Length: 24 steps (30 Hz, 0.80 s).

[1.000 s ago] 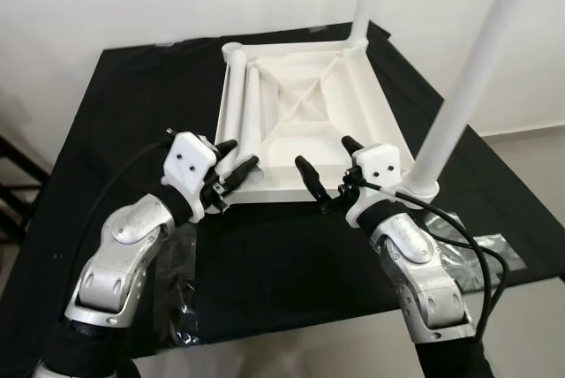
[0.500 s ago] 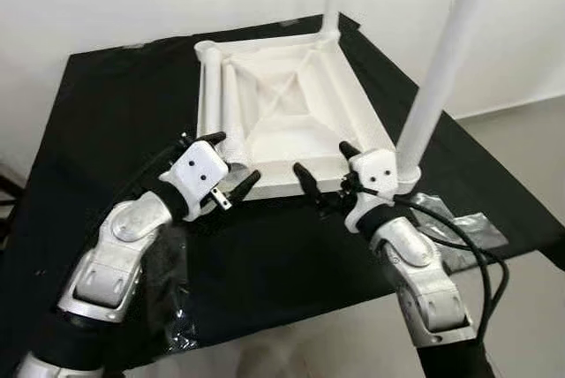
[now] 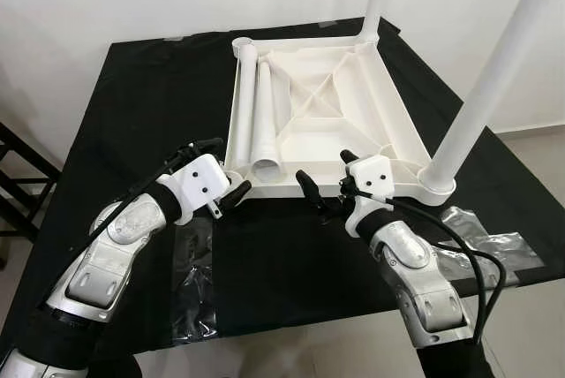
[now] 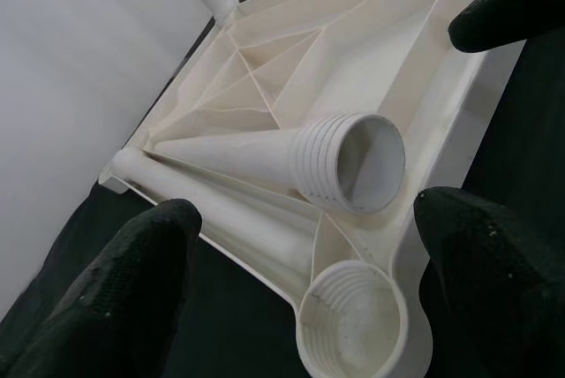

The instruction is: Building children table

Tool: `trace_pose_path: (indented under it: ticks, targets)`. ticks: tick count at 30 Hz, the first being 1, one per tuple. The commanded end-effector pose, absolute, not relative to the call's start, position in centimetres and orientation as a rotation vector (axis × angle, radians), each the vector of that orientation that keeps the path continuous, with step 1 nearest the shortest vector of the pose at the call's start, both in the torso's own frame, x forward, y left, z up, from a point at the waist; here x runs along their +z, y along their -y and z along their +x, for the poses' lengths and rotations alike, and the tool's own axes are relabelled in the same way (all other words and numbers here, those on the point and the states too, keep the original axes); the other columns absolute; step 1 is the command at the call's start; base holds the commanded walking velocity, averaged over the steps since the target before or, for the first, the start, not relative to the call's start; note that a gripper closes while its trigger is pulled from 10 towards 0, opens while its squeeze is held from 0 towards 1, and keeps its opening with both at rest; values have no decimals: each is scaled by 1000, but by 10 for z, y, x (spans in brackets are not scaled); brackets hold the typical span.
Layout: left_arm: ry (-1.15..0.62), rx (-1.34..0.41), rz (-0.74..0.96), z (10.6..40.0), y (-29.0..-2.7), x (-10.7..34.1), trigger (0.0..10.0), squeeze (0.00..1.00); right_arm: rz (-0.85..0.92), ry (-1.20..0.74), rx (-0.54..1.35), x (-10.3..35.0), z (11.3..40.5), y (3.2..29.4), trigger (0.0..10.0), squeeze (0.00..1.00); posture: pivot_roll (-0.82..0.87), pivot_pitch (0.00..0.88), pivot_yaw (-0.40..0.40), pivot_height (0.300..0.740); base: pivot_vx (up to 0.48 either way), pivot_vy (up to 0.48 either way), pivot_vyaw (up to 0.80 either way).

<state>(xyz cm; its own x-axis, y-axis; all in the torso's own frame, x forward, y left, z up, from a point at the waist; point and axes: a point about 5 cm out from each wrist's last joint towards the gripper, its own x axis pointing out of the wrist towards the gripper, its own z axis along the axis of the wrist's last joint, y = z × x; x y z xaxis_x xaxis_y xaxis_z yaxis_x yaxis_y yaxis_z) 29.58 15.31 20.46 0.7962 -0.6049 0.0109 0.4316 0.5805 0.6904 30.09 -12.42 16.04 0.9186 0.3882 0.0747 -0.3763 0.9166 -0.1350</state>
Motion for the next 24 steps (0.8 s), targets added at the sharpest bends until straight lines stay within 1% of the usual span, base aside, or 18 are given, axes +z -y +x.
trace_pose_path:
  ticks: [1, 2, 4, 5, 6, 10, 12, 16, 17, 21, 22, 24]
  targets:
    - [258, -624, 749, 294, -155, 205, 10000, 0, -129, 80, 384, 157, 301, 126, 10000, 0, -10, 122, 21, 740, 0, 0, 0]
    - [272, -628, 754, 294, -156, 209, 10000, 0, -140, 59, 365, 153, 302, 130, 10000, 0, -7, 119, 21, 740, 0, 0, 0]
    - [277, -708, 797, 288, -152, 214, 10000, 0, -153, -43, 278, 137, 306, 146, 10000, 0, 2, 113, 16, 740, 0, 0, 0]
    - [277, -708, 797, 288, -152, 214, 10000, 0, -153, -43, 278, 137, 306, 146, 10000, 0, 2, 113, 16, 740, 0, 0, 0]
    - [275, -732, 813, 287, -149, 213, 10000, 0, -147, -78, 244, 133, 307, 151, 10000, 0, 2, 112, 16, 740, 0, 0, 0]
    - [294, -731, 830, 289, -144, 210, 10000, 0, -124, -111, 207, 129, 307, 156, 10000, 0, 3, 111, 15, 740, 0, 0, 0]
    - [331, -708, 858, 293, -135, 208, 10000, 0, -77, -129, 176, 126, 308, 161, 10000, 0, -1, 112, 13, 740, 0, 0, 0]
    - [375, -697, 849, 302, -121, 208, 10000, 0, -39, -119, 179, 127, 308, 161, 10000, 0, 0, 116, 13, 740, 0, 0, 0]
    - [375, -697, 849, 302, -121, 208, 10000, 0, -39, -119, 179, 127, 308, 161, 10000, 0, 0, 116, 13, 740, 0, 0, 0]
    - [390, -702, 822, 310, -113, 211, 10000, 0, -25, -79, 226, 132, 306, 156, 10000, 0, -3, 117, 14, 740, 0, 0, 0]
    - [395, -710, 828, 315, -107, 212, 10000, 0, -25, -65, 262, 134, 305, 152, 10000, 0, -11, 121, 23, 740, 0, 0, 0]
    - [395, -710, 828, 315, -107, 212, 10000, 0, -25, -65, 262, 134, 305, 152, 10000, 0, -11, 121, 23, 740, 0, 0, 0]
